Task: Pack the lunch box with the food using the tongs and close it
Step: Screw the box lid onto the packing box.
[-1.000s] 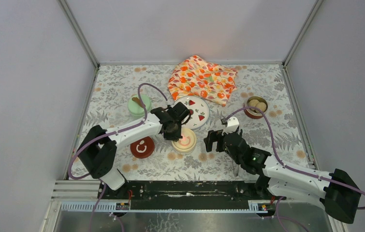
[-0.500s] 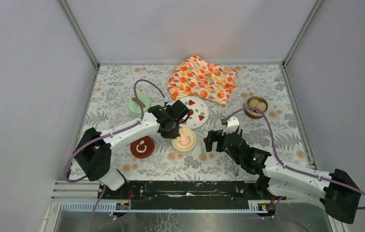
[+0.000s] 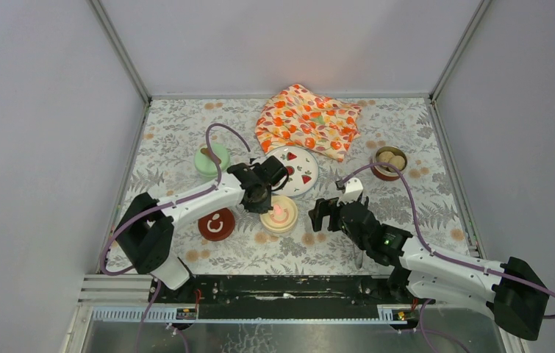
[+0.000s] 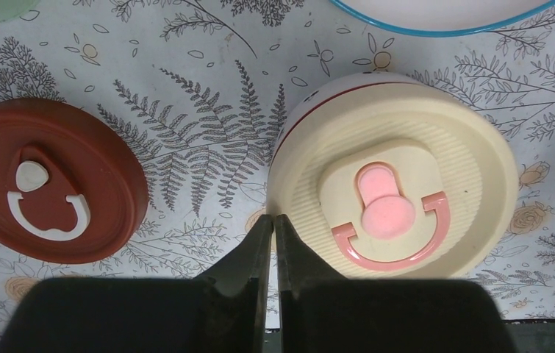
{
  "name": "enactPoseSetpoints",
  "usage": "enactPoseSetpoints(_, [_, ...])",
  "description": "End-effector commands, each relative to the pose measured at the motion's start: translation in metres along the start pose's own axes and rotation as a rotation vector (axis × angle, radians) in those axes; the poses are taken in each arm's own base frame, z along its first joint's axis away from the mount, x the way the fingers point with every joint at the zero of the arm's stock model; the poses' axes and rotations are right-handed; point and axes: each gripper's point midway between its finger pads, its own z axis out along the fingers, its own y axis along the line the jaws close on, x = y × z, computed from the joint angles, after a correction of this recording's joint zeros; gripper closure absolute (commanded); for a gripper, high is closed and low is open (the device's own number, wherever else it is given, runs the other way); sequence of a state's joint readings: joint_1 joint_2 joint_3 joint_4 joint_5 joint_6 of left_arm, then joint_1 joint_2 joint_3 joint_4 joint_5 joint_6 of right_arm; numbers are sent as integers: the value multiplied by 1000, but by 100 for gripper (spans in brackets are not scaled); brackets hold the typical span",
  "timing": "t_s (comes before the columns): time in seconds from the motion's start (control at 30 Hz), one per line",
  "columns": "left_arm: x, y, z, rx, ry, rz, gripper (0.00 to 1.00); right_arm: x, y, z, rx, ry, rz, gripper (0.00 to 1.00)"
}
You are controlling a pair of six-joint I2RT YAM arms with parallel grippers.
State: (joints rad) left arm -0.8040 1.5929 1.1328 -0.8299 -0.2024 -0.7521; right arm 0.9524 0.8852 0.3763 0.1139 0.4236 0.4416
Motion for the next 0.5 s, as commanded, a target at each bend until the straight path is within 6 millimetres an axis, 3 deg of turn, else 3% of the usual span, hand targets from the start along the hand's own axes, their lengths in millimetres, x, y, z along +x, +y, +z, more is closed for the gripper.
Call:
enactPoseSetpoints(0.0, [19,-2,22,-11,50,-3,90,-21,23,-1,-100,-53,36,1])
enactPoseSetpoints(0.13, [17,-8,20,-1,40,5,90,-27,39,6,-142,3,64,4])
enactPoseSetpoints(0.47, [18,-13,22,11,36,15,89,-18,54,48,-130,169,97,27])
